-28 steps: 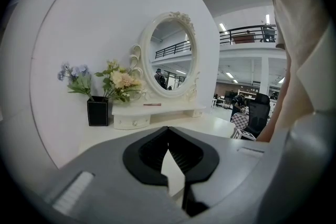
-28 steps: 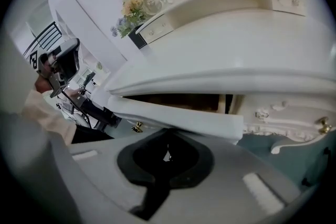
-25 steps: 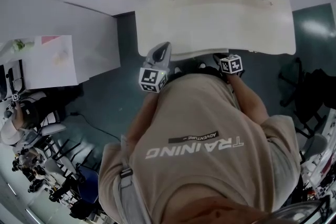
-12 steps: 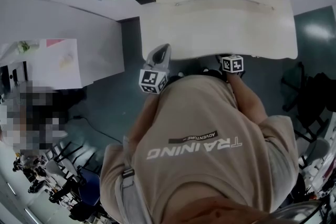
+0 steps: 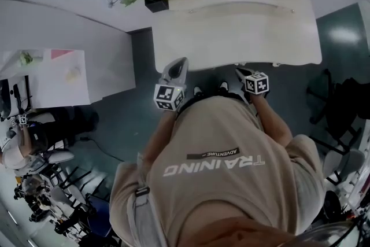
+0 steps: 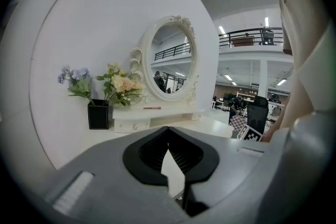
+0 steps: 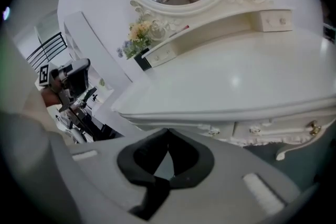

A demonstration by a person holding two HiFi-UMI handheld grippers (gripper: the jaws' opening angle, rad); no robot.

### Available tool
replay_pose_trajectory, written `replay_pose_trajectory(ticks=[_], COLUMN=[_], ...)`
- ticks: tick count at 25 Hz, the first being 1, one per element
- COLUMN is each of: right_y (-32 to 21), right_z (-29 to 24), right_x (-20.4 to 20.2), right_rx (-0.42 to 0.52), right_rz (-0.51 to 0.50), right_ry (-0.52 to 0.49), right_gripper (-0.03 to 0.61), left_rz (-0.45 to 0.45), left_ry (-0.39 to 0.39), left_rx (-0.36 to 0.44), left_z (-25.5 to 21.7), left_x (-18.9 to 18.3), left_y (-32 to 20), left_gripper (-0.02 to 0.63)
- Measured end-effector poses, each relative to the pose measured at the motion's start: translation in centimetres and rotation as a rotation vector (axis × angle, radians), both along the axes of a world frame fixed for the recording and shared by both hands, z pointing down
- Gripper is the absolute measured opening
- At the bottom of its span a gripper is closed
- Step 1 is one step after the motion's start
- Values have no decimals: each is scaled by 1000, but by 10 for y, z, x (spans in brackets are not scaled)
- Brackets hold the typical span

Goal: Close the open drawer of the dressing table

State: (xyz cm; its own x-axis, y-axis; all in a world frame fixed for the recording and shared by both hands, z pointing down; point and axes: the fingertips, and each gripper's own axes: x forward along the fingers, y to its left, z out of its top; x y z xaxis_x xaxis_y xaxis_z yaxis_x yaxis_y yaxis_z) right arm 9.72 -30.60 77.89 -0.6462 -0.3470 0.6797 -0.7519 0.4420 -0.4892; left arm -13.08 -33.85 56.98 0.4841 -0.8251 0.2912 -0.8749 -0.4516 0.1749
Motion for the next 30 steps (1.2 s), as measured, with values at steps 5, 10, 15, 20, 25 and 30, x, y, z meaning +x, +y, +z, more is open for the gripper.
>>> replay_pose_trajectory(ticks=[5,10,15,20,25,30], right_y=[-9,-24,-53,-70,-71,-66], right_z=[-57,-141,-237,-304,-350,-395], right_x=[-10,-40,-64,-68,-65,-66], right_rx=[121,357,591,786,887,945], right_rz=[47,-51,-93,-143,-145,-144], right_ry=[-71,-52,-97,-37,-16,-47], right_gripper=[3,3,3,3,3,3], left_rz=[26,39,47,96,85,25], left_ry=[3,0,-22,-81,-108,-113], left_rx=[29,86,210,321,404,438], left_z=[-5,-27,-87,-148,-192,-205], left_x=[4,1,0,9,6,-3], left_y=[4,-4,-18,-22,-26,-27], left_gripper=[6,6,6,6,6,6])
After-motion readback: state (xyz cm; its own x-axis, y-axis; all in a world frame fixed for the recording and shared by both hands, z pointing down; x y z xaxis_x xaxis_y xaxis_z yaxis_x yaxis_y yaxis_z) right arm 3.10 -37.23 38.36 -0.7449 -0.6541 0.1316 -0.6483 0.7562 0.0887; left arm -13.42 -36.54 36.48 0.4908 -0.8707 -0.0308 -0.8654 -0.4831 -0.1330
